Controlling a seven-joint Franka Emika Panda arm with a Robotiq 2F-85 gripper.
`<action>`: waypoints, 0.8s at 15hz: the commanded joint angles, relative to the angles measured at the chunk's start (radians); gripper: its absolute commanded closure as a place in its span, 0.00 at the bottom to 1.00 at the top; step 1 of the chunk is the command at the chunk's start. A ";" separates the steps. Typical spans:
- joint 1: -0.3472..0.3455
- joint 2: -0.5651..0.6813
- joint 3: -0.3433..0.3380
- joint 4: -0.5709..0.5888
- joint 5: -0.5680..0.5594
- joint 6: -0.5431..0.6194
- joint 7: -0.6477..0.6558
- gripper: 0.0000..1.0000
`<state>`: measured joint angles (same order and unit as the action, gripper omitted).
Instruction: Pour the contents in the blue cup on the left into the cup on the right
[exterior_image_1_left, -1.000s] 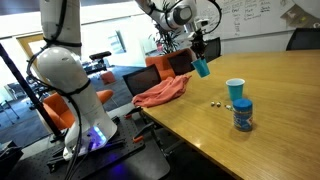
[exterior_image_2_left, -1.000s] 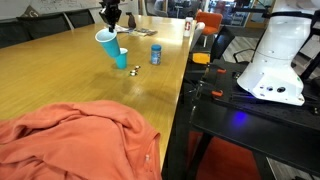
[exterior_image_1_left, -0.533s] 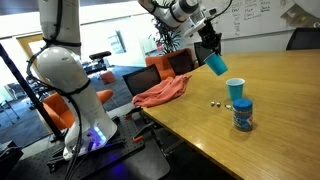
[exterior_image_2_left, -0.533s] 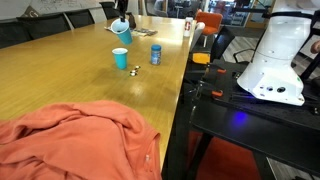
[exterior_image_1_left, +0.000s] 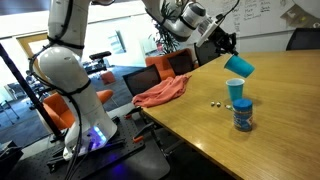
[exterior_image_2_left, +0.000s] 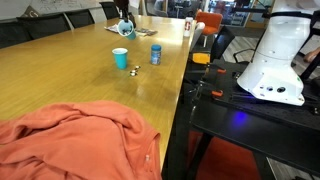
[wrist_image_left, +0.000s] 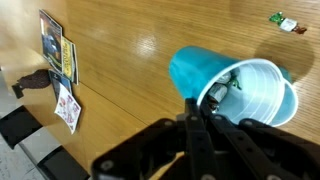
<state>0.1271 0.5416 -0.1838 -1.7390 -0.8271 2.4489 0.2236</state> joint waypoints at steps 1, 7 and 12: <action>0.027 0.095 -0.037 0.099 -0.142 0.009 0.165 0.99; 0.072 0.195 -0.055 0.158 -0.378 -0.049 0.493 0.99; 0.082 0.244 -0.027 0.182 -0.577 -0.228 0.699 0.99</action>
<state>0.1956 0.7598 -0.2165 -1.5933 -1.3186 2.3301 0.8363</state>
